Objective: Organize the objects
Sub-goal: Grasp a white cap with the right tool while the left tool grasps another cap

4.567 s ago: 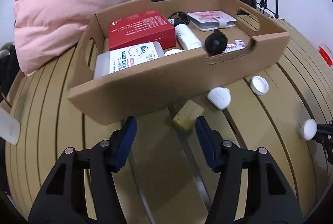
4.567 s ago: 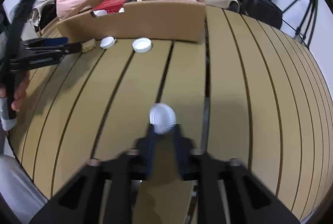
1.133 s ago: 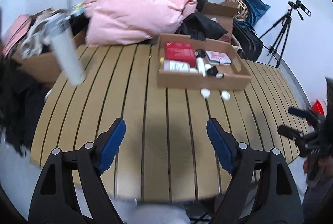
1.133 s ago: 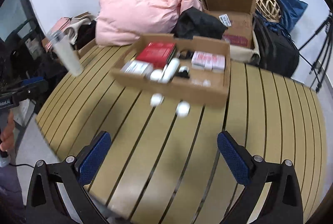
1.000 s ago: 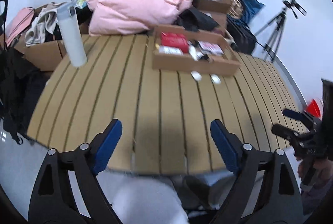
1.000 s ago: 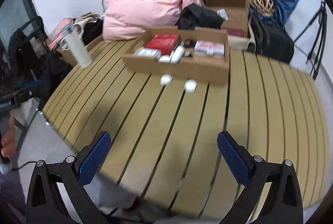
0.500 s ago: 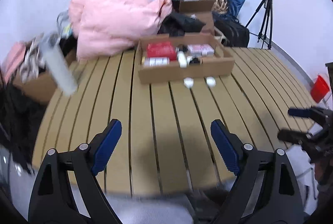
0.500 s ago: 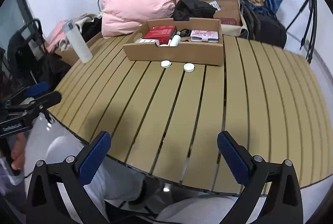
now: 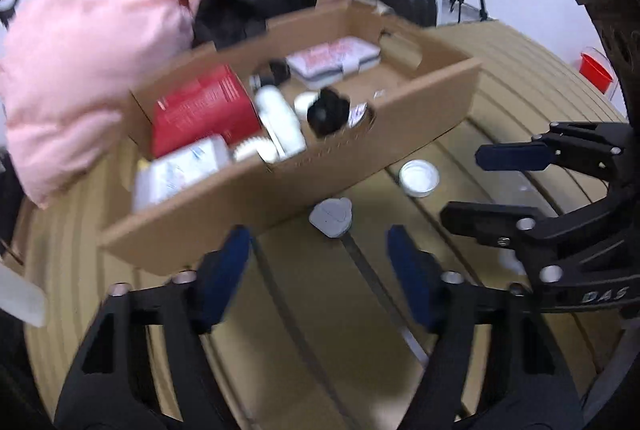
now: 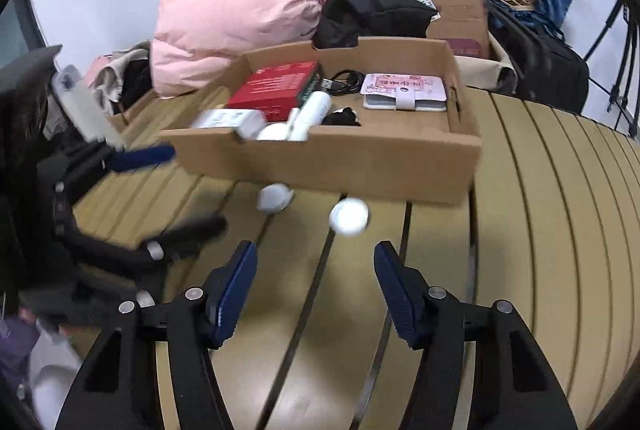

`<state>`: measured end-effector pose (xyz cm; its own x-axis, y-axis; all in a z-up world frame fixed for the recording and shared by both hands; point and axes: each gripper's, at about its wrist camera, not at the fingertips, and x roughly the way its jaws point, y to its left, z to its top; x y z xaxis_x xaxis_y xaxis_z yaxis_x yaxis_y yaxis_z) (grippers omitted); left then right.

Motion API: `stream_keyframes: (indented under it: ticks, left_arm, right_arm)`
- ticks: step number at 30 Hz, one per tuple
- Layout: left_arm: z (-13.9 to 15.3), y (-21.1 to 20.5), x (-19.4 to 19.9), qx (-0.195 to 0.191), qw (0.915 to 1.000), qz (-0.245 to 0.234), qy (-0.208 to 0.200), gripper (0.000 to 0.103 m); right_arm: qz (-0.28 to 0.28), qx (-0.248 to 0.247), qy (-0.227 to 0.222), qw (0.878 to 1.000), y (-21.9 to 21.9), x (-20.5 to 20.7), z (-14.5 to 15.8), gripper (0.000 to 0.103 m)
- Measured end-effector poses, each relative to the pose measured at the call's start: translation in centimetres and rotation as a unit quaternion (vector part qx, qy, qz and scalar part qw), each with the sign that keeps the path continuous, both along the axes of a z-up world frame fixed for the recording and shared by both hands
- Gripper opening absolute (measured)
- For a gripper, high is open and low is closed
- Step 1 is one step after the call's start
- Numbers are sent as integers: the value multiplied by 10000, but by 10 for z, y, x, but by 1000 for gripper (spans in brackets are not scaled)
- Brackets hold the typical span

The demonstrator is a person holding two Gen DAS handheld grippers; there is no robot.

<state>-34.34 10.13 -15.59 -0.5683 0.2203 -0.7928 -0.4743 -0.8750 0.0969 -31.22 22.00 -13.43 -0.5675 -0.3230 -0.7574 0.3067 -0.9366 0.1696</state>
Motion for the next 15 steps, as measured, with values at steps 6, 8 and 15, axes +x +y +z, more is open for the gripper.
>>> stream_keyframes:
  ticks: [6,8,15]
  left_arm:
    - [-19,6,-20,175,9994,102,-271,53]
    - [-21,7,-21,351,9989,61,-305,43]
    - [-21,8,-16,401,9985,218,-314,25]
  right_arm:
    - [-41,270,-215,9994,-3,-36,-34,49]
    - [-65,274,-134,9995,-1,-40,-37,42]
    - [-29,324,49,9995,-5,-40,-38,32]
